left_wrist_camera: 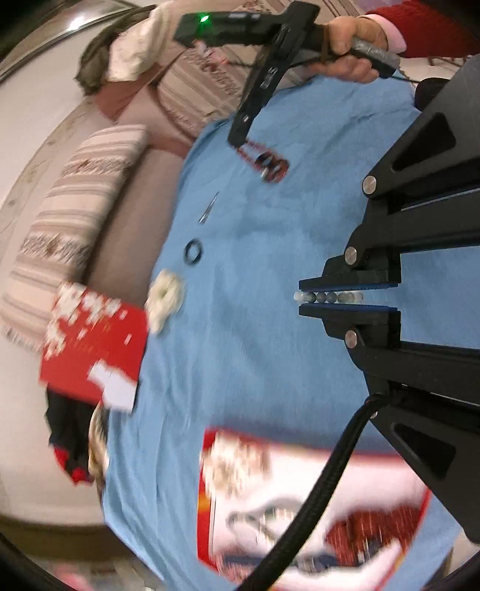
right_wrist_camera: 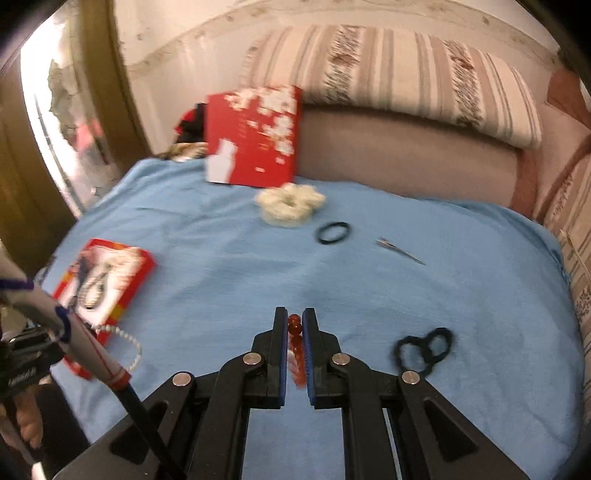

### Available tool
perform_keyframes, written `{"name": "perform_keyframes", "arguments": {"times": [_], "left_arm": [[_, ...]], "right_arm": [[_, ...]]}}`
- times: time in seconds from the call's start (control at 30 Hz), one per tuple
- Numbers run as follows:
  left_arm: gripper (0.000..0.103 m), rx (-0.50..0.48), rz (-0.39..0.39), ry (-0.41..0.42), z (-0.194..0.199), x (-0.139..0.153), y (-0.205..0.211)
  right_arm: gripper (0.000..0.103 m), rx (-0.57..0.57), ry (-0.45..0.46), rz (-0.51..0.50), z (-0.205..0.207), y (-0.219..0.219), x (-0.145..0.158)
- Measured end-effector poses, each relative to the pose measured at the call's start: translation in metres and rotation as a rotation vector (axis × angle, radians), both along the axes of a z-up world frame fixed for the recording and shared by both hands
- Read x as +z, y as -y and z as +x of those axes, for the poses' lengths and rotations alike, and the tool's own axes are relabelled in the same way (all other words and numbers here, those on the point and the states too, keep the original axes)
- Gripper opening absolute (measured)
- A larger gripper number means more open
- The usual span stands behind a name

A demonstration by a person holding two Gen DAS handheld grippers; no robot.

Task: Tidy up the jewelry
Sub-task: 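Carry both bead bracelets over the tray, then open both tools to release the bracelets into the tray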

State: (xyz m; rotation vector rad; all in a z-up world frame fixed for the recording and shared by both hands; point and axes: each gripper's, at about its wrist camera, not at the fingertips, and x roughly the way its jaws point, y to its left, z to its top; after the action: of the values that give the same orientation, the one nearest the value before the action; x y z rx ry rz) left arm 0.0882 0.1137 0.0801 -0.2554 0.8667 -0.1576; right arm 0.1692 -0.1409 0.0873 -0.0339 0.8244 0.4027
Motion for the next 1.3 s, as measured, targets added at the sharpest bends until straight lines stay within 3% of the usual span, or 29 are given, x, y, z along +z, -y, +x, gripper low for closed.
{"name": "perform_keyframes", "arguments": {"times": [0.37, 0.7, 1.03, 1.3], "left_arm": [[0.005, 0.255, 0.046, 0.015, -0.049, 0.023, -0.159], [0.005, 0.396, -0.024, -0.096, -0.056, -0.024, -0.266], [0.005, 0.489, -0.043, -0.201, -0.053, -0.082, -0.312], [0.005, 0.487, -0.009, -0.214, -0.048, -0.091, -0.315]], "right_arm": [[0.008, 0.19, -0.003, 0.042, -0.039, -0.126, 0.023], [0.008, 0.332, -0.037, 0.016, -0.051, -0.245, 0.013], [0.008, 0.409, -0.137, -0.02, -0.048, -0.334, -0.03], [0.009, 0.3, -0.256, -0.077, -0.008, -0.338, -0.091]]}}
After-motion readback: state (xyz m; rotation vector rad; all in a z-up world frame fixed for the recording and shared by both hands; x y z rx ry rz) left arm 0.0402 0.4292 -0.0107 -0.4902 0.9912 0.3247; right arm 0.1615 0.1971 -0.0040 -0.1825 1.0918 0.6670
